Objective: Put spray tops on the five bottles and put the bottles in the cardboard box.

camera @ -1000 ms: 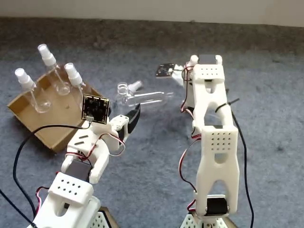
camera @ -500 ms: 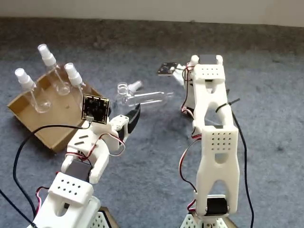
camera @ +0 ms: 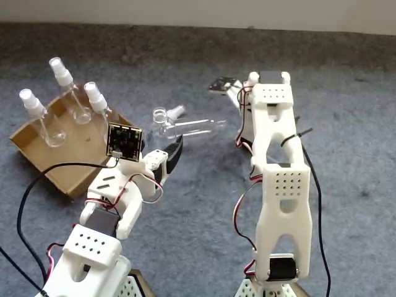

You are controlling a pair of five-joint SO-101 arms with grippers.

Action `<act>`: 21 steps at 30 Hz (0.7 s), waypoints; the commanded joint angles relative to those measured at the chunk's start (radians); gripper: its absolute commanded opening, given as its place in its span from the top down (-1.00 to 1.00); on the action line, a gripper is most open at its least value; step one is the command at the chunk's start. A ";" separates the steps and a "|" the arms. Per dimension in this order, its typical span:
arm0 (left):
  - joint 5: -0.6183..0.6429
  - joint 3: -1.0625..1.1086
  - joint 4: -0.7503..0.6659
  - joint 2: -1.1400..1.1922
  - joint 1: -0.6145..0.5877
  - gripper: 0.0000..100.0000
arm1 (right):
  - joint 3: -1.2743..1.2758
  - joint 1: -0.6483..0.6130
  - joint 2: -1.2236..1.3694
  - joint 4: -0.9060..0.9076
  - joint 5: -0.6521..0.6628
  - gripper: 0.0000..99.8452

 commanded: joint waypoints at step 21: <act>0.005 0.001 -0.023 -0.015 -0.002 0.78 | 0.160 -0.047 -0.027 0.015 -0.094 0.74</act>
